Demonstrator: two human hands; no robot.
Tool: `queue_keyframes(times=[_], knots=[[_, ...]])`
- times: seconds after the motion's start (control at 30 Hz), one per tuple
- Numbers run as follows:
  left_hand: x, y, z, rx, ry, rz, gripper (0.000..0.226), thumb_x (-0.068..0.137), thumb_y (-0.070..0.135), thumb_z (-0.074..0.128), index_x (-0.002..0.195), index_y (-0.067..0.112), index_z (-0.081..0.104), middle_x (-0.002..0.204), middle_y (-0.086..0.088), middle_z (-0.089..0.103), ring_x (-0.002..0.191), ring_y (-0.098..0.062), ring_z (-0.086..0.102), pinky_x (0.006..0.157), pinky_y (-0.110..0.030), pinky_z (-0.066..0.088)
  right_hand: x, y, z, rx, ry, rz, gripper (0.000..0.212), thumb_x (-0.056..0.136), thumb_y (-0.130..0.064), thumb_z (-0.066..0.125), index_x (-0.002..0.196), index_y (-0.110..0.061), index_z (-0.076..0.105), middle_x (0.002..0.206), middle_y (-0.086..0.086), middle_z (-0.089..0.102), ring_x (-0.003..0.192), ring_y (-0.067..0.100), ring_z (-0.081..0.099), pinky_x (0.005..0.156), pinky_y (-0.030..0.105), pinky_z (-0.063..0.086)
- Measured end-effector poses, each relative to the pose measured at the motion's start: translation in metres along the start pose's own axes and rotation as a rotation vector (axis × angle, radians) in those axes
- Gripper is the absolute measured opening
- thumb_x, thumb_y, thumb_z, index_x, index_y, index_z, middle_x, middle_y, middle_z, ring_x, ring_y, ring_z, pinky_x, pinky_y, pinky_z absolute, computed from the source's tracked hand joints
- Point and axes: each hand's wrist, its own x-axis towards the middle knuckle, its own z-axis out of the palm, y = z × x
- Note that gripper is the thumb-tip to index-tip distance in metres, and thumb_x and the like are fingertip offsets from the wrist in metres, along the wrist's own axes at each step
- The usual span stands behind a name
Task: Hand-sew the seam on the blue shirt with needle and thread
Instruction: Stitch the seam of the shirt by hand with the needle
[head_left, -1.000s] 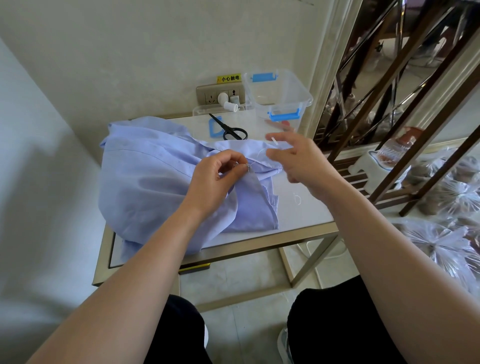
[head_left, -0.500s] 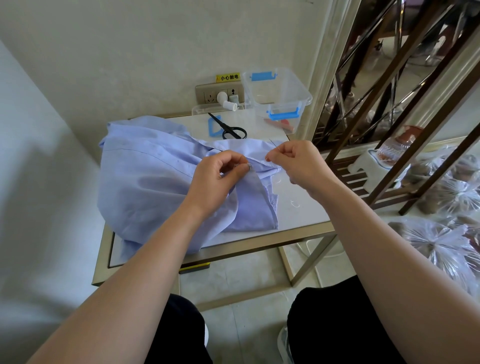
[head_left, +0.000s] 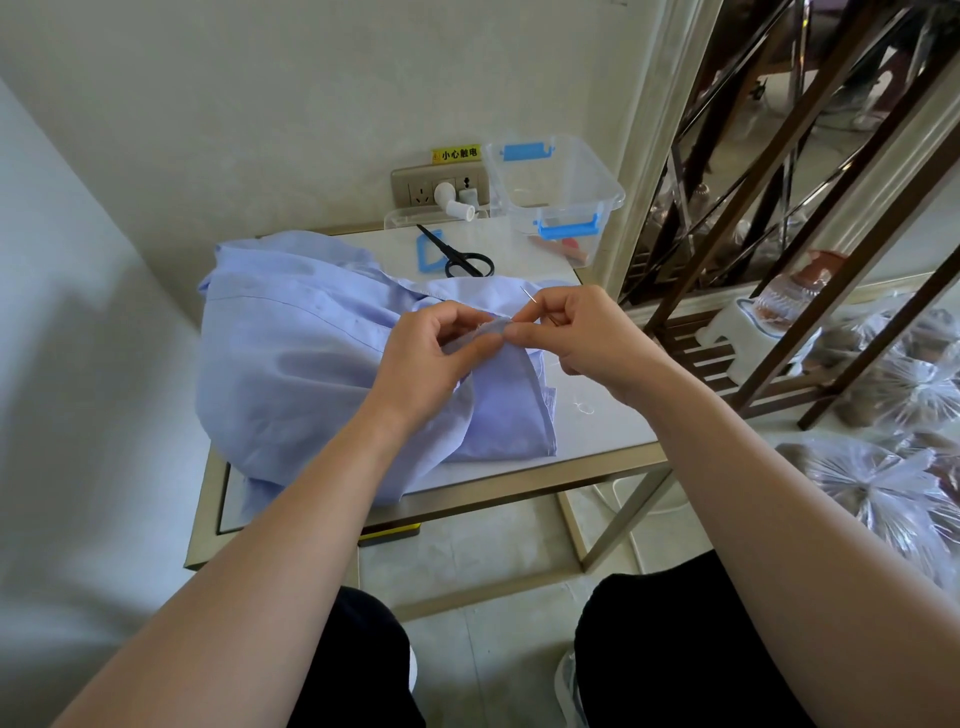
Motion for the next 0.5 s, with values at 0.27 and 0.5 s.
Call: queue_keyframes(times=[0.27,0.5], knots=[[0.0022,-0.0003,0.0001,-0.030,0.050,0.028,0.010,0.090,0.007,0.067,0.097,0.001,0.073,0.093,-0.009,0.074,0.087,-0.009,0.067,0.082,-0.015,0.048,-0.0011,-0.0015,-0.0009,0.064,-0.018,0.023,0.014,0.085,-0.018,0.075,0.075,-0.016,0.066,0.049,-0.006,0.029,0.041,0.006,0.025,0.041,0.016,0.025],[0.0027,0.0005,0.0016,-0.041,0.046,0.020,0.012,0.090,0.009,0.068,0.097,0.000,0.073,0.094,-0.011,0.074,0.087,-0.012,0.067,0.082,-0.017,0.049,-0.0010,0.0007,-0.0011,0.056,-0.018,0.007,0.012,0.085,-0.019,0.075,0.079,-0.014,0.067,0.053,-0.003,0.029,0.042,0.006,0.026,0.043,0.017,0.026]])
